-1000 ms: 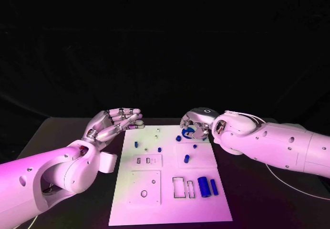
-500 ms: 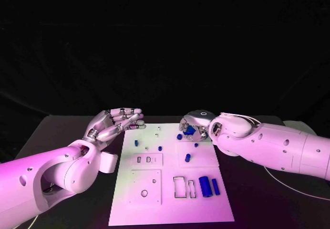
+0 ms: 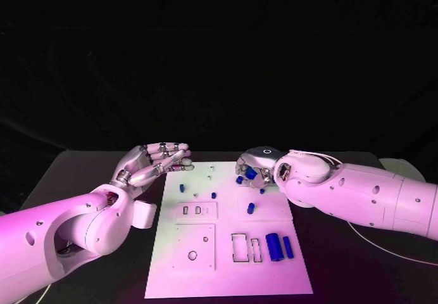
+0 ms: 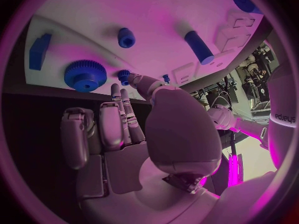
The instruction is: Assemble the parts on the task board
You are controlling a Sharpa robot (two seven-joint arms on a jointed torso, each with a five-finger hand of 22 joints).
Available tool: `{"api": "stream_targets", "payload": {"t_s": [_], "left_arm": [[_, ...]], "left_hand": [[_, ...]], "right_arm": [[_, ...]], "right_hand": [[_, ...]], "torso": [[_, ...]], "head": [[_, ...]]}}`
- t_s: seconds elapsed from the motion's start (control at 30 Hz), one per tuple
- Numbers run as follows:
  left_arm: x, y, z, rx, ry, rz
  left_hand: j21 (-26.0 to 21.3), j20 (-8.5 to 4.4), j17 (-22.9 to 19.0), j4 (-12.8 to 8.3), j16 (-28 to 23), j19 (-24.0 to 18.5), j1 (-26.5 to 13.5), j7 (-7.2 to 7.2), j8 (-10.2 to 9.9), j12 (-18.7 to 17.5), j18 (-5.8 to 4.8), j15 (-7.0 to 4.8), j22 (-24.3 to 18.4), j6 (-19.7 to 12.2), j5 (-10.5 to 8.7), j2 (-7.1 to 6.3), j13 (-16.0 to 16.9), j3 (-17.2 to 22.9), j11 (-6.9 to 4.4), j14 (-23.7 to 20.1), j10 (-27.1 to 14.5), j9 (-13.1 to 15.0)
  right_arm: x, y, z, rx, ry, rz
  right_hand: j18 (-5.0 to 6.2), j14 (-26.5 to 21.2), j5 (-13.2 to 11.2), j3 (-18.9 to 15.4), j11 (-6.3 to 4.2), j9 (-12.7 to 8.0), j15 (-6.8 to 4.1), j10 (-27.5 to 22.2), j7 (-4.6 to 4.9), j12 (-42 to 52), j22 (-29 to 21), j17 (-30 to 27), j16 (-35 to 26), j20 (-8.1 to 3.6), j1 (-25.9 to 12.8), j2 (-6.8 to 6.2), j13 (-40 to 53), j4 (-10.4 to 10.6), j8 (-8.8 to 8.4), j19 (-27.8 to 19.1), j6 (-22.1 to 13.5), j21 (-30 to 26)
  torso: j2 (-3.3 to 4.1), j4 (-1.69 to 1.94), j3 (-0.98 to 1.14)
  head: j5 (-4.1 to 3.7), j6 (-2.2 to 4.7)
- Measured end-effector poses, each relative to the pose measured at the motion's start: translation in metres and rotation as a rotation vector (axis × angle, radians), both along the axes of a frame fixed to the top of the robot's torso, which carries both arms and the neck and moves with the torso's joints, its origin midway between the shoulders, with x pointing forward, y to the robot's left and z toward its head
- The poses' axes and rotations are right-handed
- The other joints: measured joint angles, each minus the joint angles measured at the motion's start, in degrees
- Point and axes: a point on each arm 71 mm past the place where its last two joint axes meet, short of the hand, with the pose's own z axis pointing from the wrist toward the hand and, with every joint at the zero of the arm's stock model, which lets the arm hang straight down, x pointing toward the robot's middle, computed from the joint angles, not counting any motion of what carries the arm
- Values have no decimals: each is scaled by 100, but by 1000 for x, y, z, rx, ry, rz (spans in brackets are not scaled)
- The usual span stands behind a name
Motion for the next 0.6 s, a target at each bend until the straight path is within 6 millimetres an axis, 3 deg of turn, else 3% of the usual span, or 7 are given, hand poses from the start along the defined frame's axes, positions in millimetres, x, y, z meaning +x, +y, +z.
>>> {"api": "stream_targets", "payload": {"t_s": [0.07, 0.6], "left_arm": [[0, 0, 0, 1, 1, 1], [1, 1, 1, 4, 5, 0]], "left_hand": [[0, 0, 0, 0, 0, 0, 0, 0, 0, 0, 60, 0, 0, 0, 0, 0, 0, 0, 0, 0, 0, 0], [0, 0, 6, 0, 0, 0, 0, 0, 0, 0, 58, 0, 1, 0, 0, 0, 0, 0, 0, 0, 0, 1]], "right_arm": [[0, 1, 0, 0, 0, 1], [2, 2, -1, -9, 6, -5]], "right_hand": [[0, 0, -20, 0, 8, 4, 0, 9, 0, 0, 0, 25, 17, 0, 0, 0, 1, 0, 0, 0, 0, 22], [1, 0, -19, 39, -33, 59, 0, 135, 3, 23, -2, 107, 123, 0, 15, 80, 30, 39, 23, 0, 40, 105]], "torso": [[5, 1, 0], [40, 1, 0]], "head": [[0, -1], [-4, -70]]}}
